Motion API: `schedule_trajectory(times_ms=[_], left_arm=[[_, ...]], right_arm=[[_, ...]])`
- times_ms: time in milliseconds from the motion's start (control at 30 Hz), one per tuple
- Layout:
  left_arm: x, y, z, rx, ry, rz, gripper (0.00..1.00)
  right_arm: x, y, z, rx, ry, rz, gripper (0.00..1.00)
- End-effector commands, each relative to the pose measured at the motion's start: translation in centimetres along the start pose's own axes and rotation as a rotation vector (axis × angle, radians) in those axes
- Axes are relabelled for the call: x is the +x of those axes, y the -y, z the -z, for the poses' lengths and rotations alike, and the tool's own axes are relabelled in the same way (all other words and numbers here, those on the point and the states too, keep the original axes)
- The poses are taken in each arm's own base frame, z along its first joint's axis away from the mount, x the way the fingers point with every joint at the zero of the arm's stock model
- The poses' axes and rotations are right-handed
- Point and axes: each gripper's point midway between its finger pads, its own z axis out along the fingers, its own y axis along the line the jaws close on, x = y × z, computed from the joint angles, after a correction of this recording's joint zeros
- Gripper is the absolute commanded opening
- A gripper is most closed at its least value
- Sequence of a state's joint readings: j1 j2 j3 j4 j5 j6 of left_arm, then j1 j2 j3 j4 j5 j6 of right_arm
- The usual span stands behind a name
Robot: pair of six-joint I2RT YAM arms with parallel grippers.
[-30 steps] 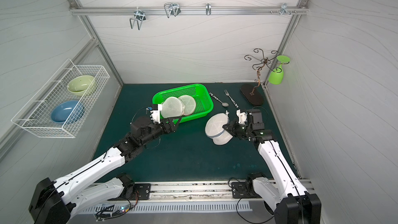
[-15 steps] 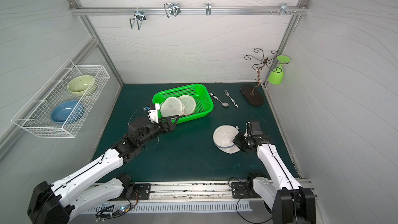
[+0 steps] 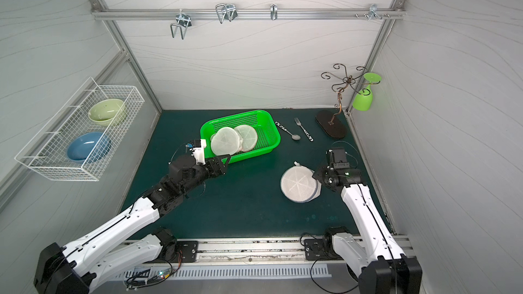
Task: Turn the laundry bag inside out
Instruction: Place the laundry bag at the center of the board, then pick up the laundry bag and place it in the bin.
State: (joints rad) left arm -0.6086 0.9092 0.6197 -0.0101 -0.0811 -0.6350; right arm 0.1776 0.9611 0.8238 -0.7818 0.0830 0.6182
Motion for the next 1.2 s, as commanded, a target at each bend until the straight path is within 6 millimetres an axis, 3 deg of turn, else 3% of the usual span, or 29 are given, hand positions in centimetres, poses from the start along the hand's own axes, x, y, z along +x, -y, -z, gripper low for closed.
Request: schedule_trajectory(times_ms=[0, 133, 333, 500, 567, 667, 767, 867, 1000, 1167], left_arm=[[-2.4, 0.1, 0.8, -0.025, 0.082, -0.015, 0.81], [-2.5, -0.5, 1.0, -0.058, 0.093, -0.011, 0.81], [-3.2, -3.6, 2.5, -0.200, 0.144, 0.021, 0.80], [-3.6, -5.6, 3.8, -0.284, 0.180, 0.040, 0.78], [-3.8, -5.8, 4.1, -0.299, 0.178, 0.024, 0.78], [-4.3, -6.3, 4.2, -0.330, 0.156, 0.048, 0.78], [-4.2, -7.3, 3.6, -0.373, 0.104, 0.100, 0.78], [-4.1, -8.0, 3.1, -0.406, 0.098, 0.124, 0.78], [-3.8, -8.9, 3.5, -0.451, 0.101, 0.151, 0.78], [-3.1, -10.6, 4.6, -0.505, 0.145, 0.192, 0.81]], right_arm=[[0.3, -2.4, 1.5, -0.055, -0.013, 0.160, 0.45], [2.3, -4.3, 0.9, -0.082, -0.097, 0.219, 0.40], [3.3, -2.5, -3.2, -0.027, -0.135, 0.082, 0.50], [3.5, -1.9, -6.4, -0.041, -0.165, -0.004, 0.51], [3.2, -2.1, -6.3, -0.039, -0.170, 0.030, 0.52], [1.2, -3.8, -4.1, -0.064, -0.112, 0.120, 0.58], [-0.7, -9.4, -1.4, -0.201, 0.024, 0.319, 0.65], [-0.1, -17.1, -0.2, -0.442, 0.069, 0.486, 0.66], [1.0, -24.6, -1.4, -0.607, 0.004, 0.613, 0.65], [1.5, -30.5, -5.0, -0.684, -0.105, 0.675, 0.64]])
